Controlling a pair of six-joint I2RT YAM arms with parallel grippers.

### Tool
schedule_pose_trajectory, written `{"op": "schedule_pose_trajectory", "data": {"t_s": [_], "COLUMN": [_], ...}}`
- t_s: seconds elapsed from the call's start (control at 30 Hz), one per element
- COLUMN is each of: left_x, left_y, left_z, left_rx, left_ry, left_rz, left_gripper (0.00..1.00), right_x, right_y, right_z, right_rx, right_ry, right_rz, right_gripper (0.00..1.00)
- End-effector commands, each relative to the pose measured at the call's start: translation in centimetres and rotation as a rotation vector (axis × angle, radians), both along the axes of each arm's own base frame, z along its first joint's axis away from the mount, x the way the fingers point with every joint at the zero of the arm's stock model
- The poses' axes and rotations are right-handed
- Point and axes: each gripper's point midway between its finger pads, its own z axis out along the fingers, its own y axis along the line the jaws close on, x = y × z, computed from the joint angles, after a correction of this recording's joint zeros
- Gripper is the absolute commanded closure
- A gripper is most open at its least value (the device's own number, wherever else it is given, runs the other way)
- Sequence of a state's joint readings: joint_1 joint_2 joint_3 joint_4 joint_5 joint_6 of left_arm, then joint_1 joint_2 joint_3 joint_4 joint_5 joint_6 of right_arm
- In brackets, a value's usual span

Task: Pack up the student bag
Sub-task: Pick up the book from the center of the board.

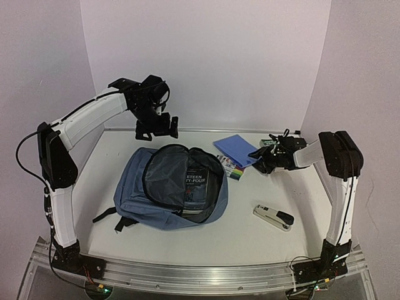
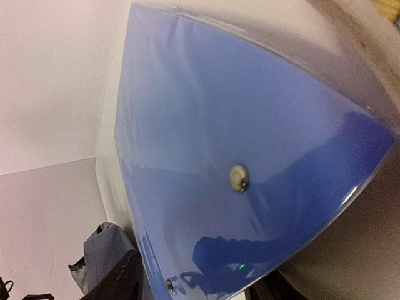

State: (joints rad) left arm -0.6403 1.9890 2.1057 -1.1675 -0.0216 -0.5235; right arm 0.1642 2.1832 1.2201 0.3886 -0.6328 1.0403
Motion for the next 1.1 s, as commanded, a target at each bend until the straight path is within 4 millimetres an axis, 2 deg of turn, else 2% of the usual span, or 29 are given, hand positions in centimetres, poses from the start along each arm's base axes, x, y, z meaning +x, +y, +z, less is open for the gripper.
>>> {"op": "schedule_pose_trajectory", "data": {"t_s": [0.0,0.13,0.27,0.43,0.57,0.7,0.83,0.93,1.0,1.07], "left_x": [0.6,1.0,1.3,1.9,1.8,0.3,-1.2,-2.2,-3.2,-4.5], "left_y": [0.2,-0.2,-0.7,-0.8,-1.6,-3.4,-3.9,-4.1,-4.9,-6.1], "left_z": [1.3,1.3,1.5,2.9,5.0,7.0,9.6,12.0,13.2,13.6], "left_rx": [0.001,-0.007,-0.022,-0.023,-0.065,-0.123,-0.166,-0.211,-0.278,-0.351], "left_ry": [-0.033,-0.038,-0.051,-0.098,-0.141,-0.15,-0.199,-0.26,-0.276,-0.249], "left_rz": [0.0,-0.01,-0.022,-0.049,-0.156,-0.331,-0.436,-0.491,-0.547,-0.611], "left_gripper": [0.0,0.0,0.0,0.0,0.0,0.0,0.0,0.0,0.0,0.0], "right_x": [0.5,1.0,1.5,1.4,-0.2,-3.5,-7.6,-11.8,-14.7,-16.9], "right_y": [0.2,0.6,1.0,1.6,2.3,2.7,2.9,2.7,2.2,2.0], "right_z": [0.4,4.3,9.5,17.3,21.5,24.1,25.9,26.4,26.2,26.3], "right_rx": [0.032,0.069,0.105,0.101,-0.002,-0.163,-0.294,-0.387,-0.402,-0.412], "right_ry": [-0.003,-0.068,-0.16,-0.337,-0.455,-0.562,-0.647,-0.702,-0.683,-0.687], "right_rz": [-0.028,-0.02,0.002,0.076,0.219,0.421,0.643,0.874,0.997,1.103], "right_gripper": [0.61,0.82,0.99,1.0,1.0,1.0,1.0,1.0,1.0,1.0]}}
